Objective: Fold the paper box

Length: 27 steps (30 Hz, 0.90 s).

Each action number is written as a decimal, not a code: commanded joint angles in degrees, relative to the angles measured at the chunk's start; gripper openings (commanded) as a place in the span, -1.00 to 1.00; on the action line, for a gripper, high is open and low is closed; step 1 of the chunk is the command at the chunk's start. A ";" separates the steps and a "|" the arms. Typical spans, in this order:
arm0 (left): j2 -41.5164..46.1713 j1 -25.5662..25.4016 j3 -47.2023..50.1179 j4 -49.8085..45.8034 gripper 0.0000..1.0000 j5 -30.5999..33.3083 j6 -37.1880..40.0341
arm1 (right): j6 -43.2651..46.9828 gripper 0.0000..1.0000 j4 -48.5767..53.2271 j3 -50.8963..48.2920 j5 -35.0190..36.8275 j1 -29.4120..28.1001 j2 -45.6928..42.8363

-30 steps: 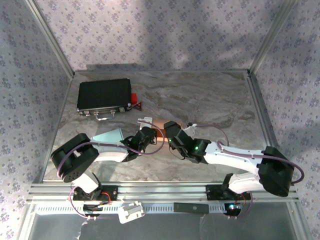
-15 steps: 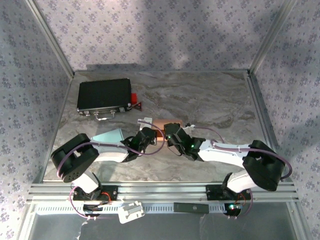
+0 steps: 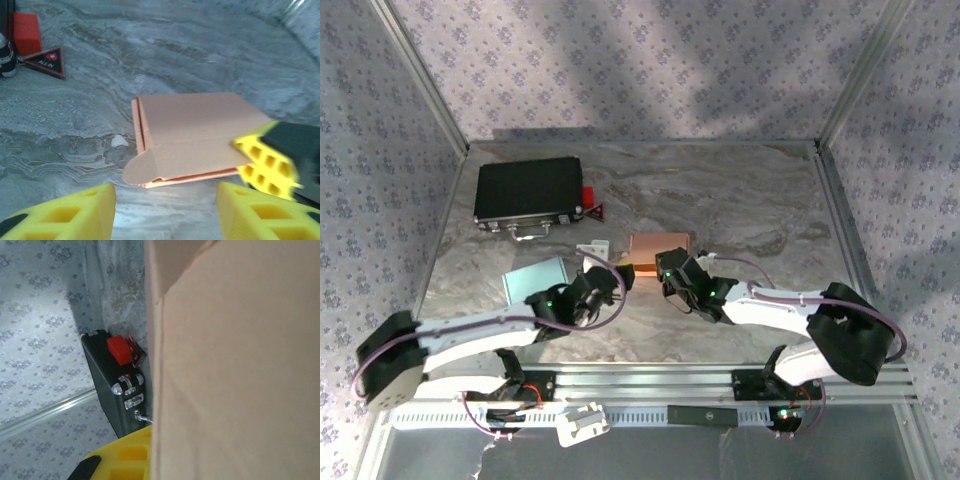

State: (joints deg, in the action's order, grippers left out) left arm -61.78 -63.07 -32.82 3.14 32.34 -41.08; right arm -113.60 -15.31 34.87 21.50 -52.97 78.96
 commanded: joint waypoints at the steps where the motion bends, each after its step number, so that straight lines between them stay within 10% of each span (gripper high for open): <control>1: 5.55 0.14 -3.22 -14.25 0.14 -0.64 -5.04 | 3.27 -1.00 0.85 -2.40 -2.99 1.08 -1.61; 8: 5.01 6.49 -9.92 -22.54 0.14 -13.54 -6.65 | 11.56 -1.00 0.06 -6.11 -12.65 5.83 -3.74; 27: -11.12 10.52 -13.75 -15.22 0.07 -24.32 -5.24 | 18.66 -0.88 3.22 -11.42 -25.10 14.86 -5.50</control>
State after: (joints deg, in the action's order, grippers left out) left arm -71.35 -53.74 -44.07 -14.85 11.07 -47.03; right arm -97.14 -17.37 24.62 -2.48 -38.57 74.22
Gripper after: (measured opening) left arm 0.536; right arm 0.057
